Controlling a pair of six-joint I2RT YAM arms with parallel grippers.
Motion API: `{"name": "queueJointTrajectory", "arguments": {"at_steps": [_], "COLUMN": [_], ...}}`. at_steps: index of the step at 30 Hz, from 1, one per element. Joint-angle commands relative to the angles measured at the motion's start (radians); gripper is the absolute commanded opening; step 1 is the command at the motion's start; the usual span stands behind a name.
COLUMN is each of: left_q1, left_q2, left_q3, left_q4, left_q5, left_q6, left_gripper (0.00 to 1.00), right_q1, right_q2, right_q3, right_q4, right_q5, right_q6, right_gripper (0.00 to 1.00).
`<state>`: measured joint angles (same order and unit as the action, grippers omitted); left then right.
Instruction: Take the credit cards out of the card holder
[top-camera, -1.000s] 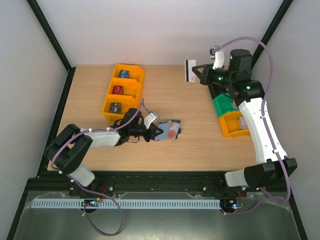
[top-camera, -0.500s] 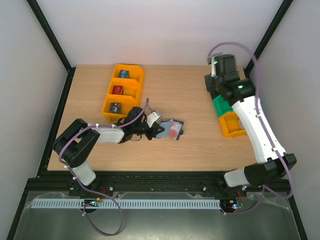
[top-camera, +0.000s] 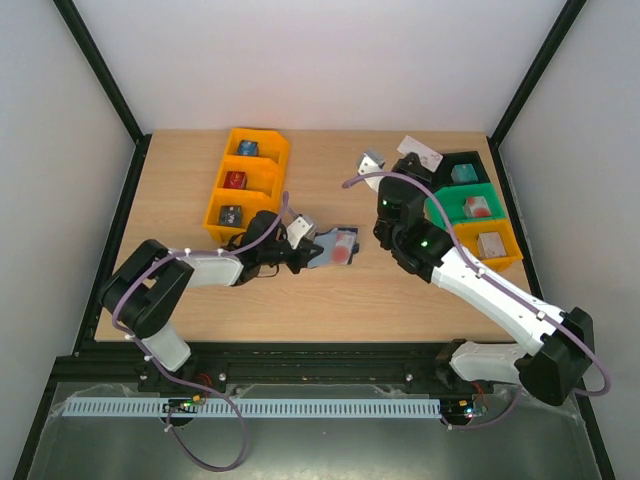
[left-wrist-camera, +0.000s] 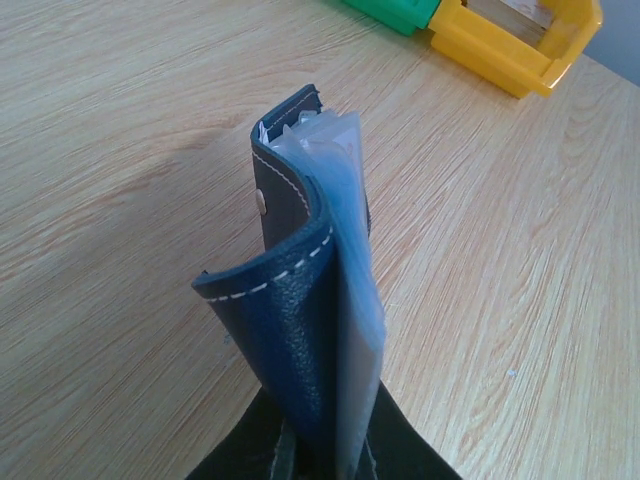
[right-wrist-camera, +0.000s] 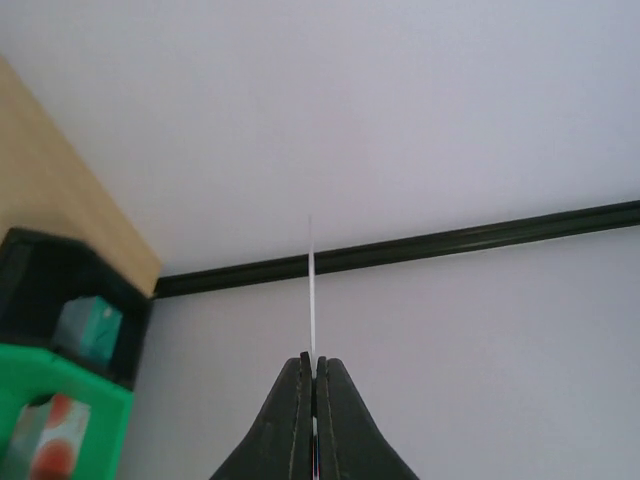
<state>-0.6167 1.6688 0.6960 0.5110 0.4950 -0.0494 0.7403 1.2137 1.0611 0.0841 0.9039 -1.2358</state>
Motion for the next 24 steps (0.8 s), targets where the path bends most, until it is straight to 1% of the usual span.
{"name": "queueJointTrajectory", "arguments": {"at_steps": [1,6,9,11,13,15,17,19,22,24], "left_q1": [0.002,-0.011,-0.019,-0.021,-0.022,-0.027,-0.031,-0.038,-0.047,-0.05], "left_q2": [-0.035,-0.035,-0.034,-0.029,-0.027,-0.032,-0.035,-0.033,-0.033,-0.037], "left_q3": [-0.017,-0.007,-0.001,0.005,0.009,0.017,0.024,0.026,0.028,0.028], "left_q4": [0.042,0.016,-0.016,-0.039,-0.056,-0.072,-0.079,-0.082,-0.084,-0.079], "left_q5": [0.008,0.008,0.009,0.017,0.028,0.027,0.018,0.015,0.018,0.012], "left_q6": [0.016,0.029,0.033,0.021,0.024,0.033,0.036,0.038,0.042,0.03], "left_gripper": [0.02,0.02,0.02,0.02,0.02,0.02,0.02,0.02,0.02,0.02], "right_q1": [0.061,0.08,0.08,0.073,0.062,0.051,0.04,0.03,0.015,-0.001], "right_q2": [0.026,0.038,0.053,0.087,0.129,0.135,0.116,0.086,0.037,0.003], "right_q3": [0.037,0.108,0.125,0.129,0.13,0.115,0.097,0.078,0.057,0.05], "right_q4": [0.299,0.463,0.572,0.723,0.864,0.941,0.921,0.85,0.642,0.455], "right_q5": [0.052,-0.029,-0.195,-0.305,-0.378,-0.419,-0.419,-0.404,-0.34,-0.296], "right_q6": [-0.311,-0.468,-0.586,-0.676,-0.75,-0.768,-0.751,-0.721,-0.599,-0.457], "right_gripper": [0.02,0.01,0.02,0.01,0.01,0.01,0.02,0.01,0.02,0.03]}}
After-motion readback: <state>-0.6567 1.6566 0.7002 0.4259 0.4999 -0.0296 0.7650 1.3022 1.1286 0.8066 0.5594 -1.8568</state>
